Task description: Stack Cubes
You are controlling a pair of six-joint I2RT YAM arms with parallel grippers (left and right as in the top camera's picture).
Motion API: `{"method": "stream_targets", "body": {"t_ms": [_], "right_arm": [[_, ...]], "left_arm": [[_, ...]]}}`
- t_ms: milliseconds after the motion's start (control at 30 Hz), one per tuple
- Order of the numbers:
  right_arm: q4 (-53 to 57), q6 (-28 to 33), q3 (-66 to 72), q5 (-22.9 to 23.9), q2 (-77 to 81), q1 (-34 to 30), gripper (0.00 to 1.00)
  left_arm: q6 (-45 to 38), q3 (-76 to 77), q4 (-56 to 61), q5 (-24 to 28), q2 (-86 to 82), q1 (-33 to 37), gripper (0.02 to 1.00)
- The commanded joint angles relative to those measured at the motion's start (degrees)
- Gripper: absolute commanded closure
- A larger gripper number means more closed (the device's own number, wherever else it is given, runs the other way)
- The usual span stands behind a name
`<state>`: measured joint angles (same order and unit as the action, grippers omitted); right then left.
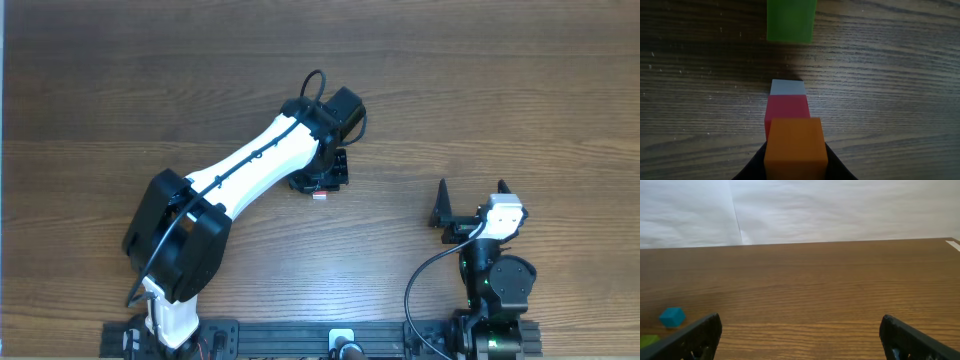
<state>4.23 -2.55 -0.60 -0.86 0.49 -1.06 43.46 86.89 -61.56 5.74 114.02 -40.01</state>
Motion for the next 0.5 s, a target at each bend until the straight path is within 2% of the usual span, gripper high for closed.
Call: {"method": "stream_targets", "body": {"t_ms": [33, 500], "right_arm": [[0.1, 0.0, 0.3, 0.5, -0.2, 0.3, 0.007], [0.1, 0.0, 0.3, 0.5, -0.2, 0.3, 0.007]], "left_arm": [[-0.9, 0.8, 0.0, -0.5, 1.3, 0.0, 0.838], [-0.9, 0.8, -0.5, -0.7, 1.3, 0.0, 0.836]]}}
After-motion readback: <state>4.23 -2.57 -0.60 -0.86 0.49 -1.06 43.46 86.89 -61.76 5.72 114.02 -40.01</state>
